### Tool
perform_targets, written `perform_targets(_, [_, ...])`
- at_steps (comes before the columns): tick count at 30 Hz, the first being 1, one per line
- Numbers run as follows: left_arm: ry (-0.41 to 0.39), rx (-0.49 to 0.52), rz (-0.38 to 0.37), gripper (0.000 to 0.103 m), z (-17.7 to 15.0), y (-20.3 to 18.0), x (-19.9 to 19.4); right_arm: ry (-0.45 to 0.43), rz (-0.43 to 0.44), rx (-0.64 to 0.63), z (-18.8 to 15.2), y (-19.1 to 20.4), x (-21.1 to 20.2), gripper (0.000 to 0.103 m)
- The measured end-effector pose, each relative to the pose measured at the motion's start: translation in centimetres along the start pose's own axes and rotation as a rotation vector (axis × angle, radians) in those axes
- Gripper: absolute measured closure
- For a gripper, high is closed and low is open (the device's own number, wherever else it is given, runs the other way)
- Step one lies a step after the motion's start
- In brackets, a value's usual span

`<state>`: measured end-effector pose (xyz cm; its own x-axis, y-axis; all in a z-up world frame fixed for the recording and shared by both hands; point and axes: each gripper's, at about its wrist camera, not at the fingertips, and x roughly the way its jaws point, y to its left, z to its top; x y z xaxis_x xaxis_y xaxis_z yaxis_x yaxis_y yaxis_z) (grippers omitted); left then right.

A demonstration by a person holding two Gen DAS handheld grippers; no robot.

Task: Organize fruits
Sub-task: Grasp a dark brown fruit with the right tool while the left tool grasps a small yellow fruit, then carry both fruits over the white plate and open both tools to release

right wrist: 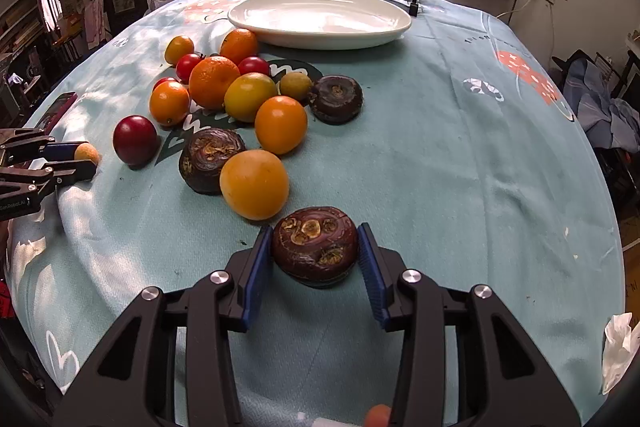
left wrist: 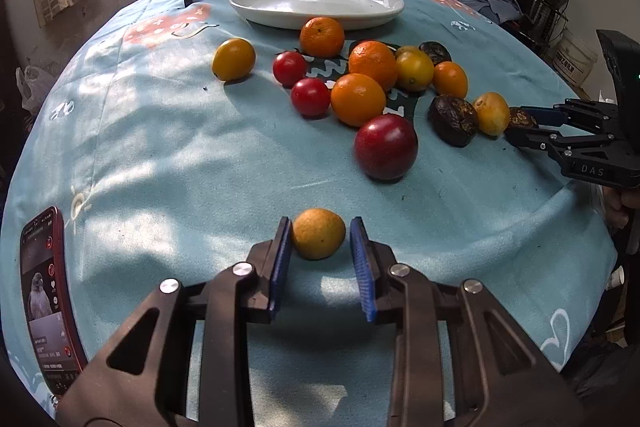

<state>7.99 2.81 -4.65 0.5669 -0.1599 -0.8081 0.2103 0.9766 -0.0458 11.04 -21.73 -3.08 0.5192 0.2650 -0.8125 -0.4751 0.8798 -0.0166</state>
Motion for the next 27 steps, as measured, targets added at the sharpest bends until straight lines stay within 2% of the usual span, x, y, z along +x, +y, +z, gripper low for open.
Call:
perform_targets(7, [-0.023, -0.07, -0.029, 0.076, 1.0, 1.5, -0.5, -0.047, 0.041, 0.08, 0.7, -1.4, -1.4, 0.06])
perform_targets(10, [-0.074, -0.116, -0.069, 0.076, 3.4, 2.1, -1.0, -0.108, 0.111, 0.138, 2.5, -2.3, -2.2, 0.06])
perform_targets(13, [-0.129, -0.168, -0.106, 0.075, 7.4, 2.5, -0.4, -0.177, 0.17, 0.179, 5.9, -2.8, -1.9, 0.06])
perform_targets(15, [-0.165, -0.171, -0.098, 0.075, 10.9, 2.3, 0.7, -0.221, 0.181, 0.205, 9.0, -3.2, -0.7, 0.06])
perform_targets(17, [-0.189, -0.159, -0.044, 0.075, 14.1, 2.0, 2.2, -0.248, 0.178, 0.229, 11.8, -3.7, 1.0, 0.06])
perform_targets(20, [-0.166, -0.173, -0.045, 0.075, 18.2, 2.2, 5.0, -0.25, 0.156, 0.236, 15.6, -4.3, 4.2, 0.06])
perform_targets(24, [-0.128, -0.18, -0.02, 0.075, 21.5, 2.5, 8.5, -0.195, 0.129, 0.228, 18.4, -4.9, 8.6, 0.06])
perform_targets(27, [-0.102, -0.193, -0.005, 0.073, 22.3, 2.8, 10.2, -0.17, 0.148, 0.239, 19.0, -5.5, 10.5, 0.059])
